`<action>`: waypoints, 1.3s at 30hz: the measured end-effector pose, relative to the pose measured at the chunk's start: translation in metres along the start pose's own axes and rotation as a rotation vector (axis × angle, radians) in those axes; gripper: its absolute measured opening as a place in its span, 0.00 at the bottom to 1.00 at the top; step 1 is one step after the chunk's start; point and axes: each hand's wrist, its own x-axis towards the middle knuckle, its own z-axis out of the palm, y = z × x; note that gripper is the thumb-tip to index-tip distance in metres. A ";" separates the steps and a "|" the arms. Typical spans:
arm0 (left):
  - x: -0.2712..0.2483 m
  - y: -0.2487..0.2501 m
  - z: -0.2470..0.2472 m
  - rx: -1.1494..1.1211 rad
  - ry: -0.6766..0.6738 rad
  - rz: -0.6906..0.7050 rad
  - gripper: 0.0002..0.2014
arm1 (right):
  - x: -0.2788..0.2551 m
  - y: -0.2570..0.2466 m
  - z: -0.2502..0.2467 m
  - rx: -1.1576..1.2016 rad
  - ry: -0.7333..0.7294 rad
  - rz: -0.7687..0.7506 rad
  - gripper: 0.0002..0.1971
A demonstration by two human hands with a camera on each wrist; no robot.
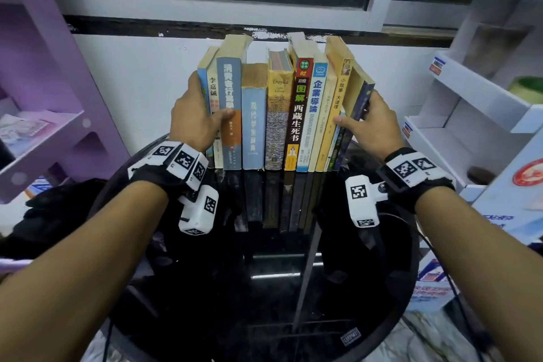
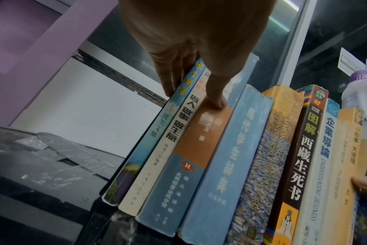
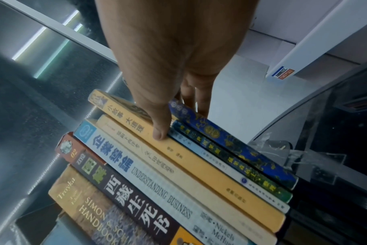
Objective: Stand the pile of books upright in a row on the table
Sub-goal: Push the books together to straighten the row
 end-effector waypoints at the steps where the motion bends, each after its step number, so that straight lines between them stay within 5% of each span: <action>1: 0.001 0.000 0.000 0.007 -0.005 0.007 0.31 | 0.001 0.001 -0.002 0.000 0.000 -0.002 0.25; 24: -0.001 -0.021 -0.003 -0.024 0.058 0.032 0.32 | 0.007 0.002 0.015 -0.089 -0.042 -0.041 0.22; 39: 0.001 -0.009 -0.013 0.017 -0.021 -0.034 0.33 | 0.002 -0.003 0.007 -0.037 -0.091 0.000 0.23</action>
